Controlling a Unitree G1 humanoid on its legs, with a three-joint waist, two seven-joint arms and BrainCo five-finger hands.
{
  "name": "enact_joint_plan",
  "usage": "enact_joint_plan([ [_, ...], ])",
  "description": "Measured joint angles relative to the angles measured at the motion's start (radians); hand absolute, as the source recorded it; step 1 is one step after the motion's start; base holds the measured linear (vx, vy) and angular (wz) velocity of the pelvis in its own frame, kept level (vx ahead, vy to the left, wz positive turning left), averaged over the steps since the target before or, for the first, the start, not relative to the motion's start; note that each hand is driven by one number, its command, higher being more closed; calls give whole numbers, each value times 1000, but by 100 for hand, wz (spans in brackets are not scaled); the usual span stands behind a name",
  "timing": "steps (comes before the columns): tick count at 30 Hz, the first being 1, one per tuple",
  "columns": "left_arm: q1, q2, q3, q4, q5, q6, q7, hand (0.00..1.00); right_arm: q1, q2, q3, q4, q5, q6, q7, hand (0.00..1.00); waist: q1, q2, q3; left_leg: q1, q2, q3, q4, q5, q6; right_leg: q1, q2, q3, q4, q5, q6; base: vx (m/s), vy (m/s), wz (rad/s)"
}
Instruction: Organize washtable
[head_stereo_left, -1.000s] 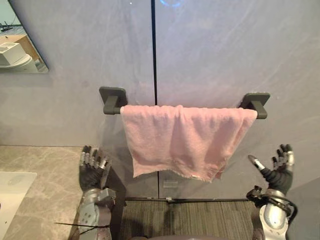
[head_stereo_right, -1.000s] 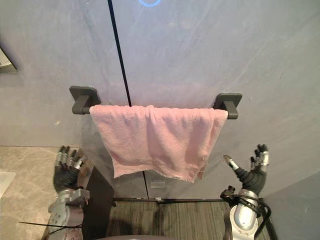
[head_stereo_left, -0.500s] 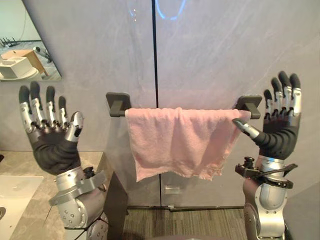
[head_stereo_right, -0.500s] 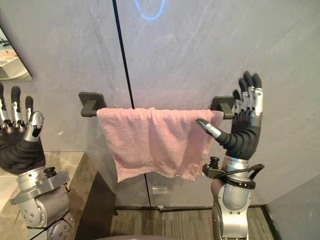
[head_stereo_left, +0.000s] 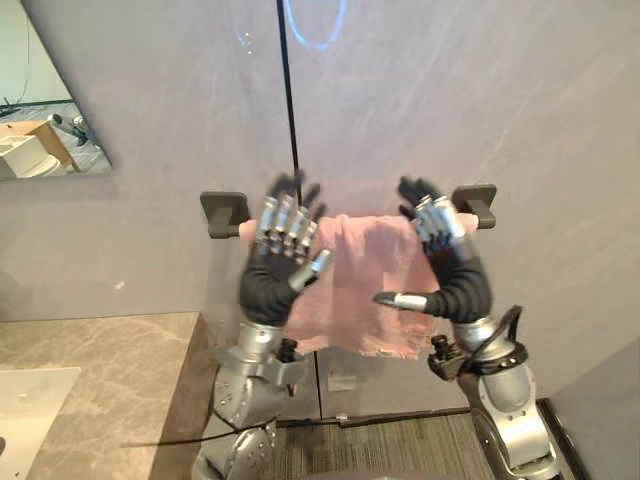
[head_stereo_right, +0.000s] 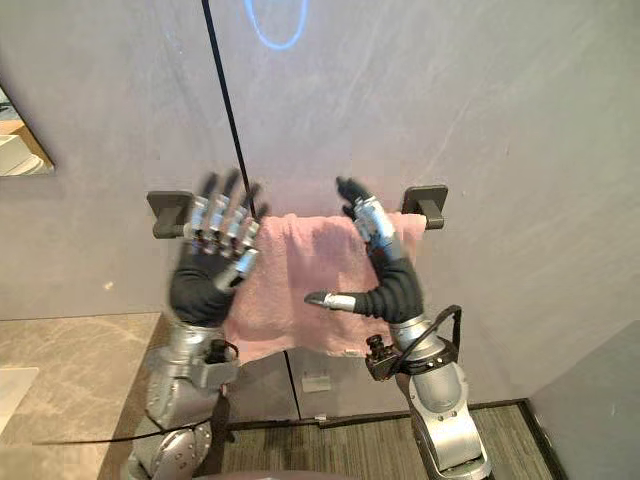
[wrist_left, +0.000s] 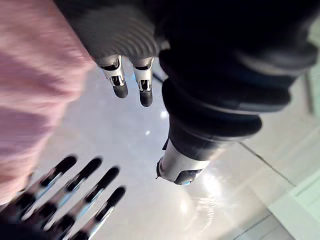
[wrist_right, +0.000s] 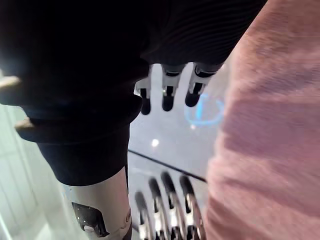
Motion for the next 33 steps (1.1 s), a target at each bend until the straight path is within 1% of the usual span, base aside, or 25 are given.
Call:
enact_joint_plan([
  [3, -2, 14, -39, 52, -27, 28, -42, 0, 2, -47, 25, 48, -1, 12, 36, 0, -4, 2, 10, 0, 0, 6, 0, 0, 0, -4, 0, 5, 0, 1, 1, 0, -7, -5],
  [4, -5, 17, -53, 71, -27, 36, -55, 0, 2, -59, 30, 53, -1, -4, 43, 0, -5, 3, 11, 0, 0, 7, 0, 0, 0, -5, 0, 5, 0, 1, 1, 6, -10, -4],
  [7, -10, 26, -80, 113, -28, 48, -86, 0, -9, -81, 47, 79, -3, -22, 56, 0, -6, 4, 11, 0, 1, 10, -2, -1, 1, -4, 1, 9, 0, 1, 1, -29, -14, -4],
  [8, -12, 30, -85, 128, -28, 45, -91, 0, -14, -84, 49, 98, -14, -34, 56, 0, -7, -2, 15, 0, 1, 12, -2, -1, 1, -5, 1, 11, 0, 1, 1, -52, -13, -3],
  [10, -25, 34, -84, 149, -27, 42, -93, 0, -25, -90, 53, 125, -34, -51, 52, 0, -6, 0, 15, 0, 1, 15, -1, -1, 1, -14, 1, 16, 1, 1, 1, -84, -6, -7],
  [12, -36, 45, -75, 179, -27, 31, -93, 0, -37, -99, 57, 152, -59, -56, 49, 0, -8, 4, 17, -1, 0, 18, -7, -1, 1, -18, 0, 22, 0, 1, 1, -90, -3, -6],
  [13, -45, 53, -76, 214, -18, 35, -89, 0, -39, -112, 70, 201, -92, -47, 46, 0, -9, 4, 17, 1, -1, 17, -15, 2, 4, -19, 0, 22, 0, 1, 0, -84, -9, 1],
  [14, -48, 57, -75, 280, 0, 64, -82, 0, -47, -114, 78, 279, -121, -33, 39, 0, -9, 3, 17, -1, -2, 17, -22, 7, 6, -25, 0, 22, -2, 1, 0, -77, -9, 0],
  [15, -48, 60, -75, 316, 12, 78, -76, 0, -50, -116, 89, 317, -136, -18, 37, 0, -8, 3, 17, -4, -2, 17, -27, 11, 7, -30, 0, 23, -3, 2, 0, -59, -11, 1],
  [16, -47, 65, -74, 369, 21, 107, -56, 0, -49, -117, 108, 369, -163, 7, 29, 0, -9, 3, 21, -12, -3, 16, -34, 21, 9, -40, 0, 22, -5, 10, -1, 0, 0, 0],
  [17, -47, 72, -74, 387, 39, 129, -40, 0, -49, -117, 119, 390, -184, 29, 22, 0, -9, 7, 24, -18, -3, 15, -34, 28, 9, -52, 0, 22, -10, 20, 1, 0, 0, 0],
  [18, -46, 74, -72, 387, 51, 135, -36, 0, -49, -116, 123, 393, -192, 33, 18, 0, -7, 7, 28, -24, -3, 15, -33, 31, 10, -49, 1, 22, -13, 27, 2, 45, -7, 1],
  [21, -46, 73, -63, 387, 67, 136, -36, 0, -57, -112, 123, 401, -218, 35, 5, 0, -5, -6, 35, -34, -4, 4, -31, 38, 10, -47, 1, 11, -24, 38, 3, 46, -11, 11],
  [26, -49, 71, -34, 387, 87, 136, -37, 0, -77, -90, 123, 419, -230, 35, 3, 0, -4, -7, 35, -33, -6, -11, -31, 38, 10, -39, -2, -1, -25, 38, 3, 3, -6, 8],
  [31, -44, 69, -19, 389, 98, 136, -40, 0, -75, -33, 105, 442, -241, 33, 2, 0, -4, -13, 39, -32, -7, -19, -33, 38, 10, -35, -2, -3, -27, 36, 1, -59, -19, 3],
  [33, -43, 51, 4, 401, 133, 136, -44, 0, -70, -10, 90, 448, -260, 34, 0, 0, -4, -16, 41, -32, -7, -20, -35, 40, 10, -36, -2, -4, -27, 36, 1, -49, -17, 2],
])
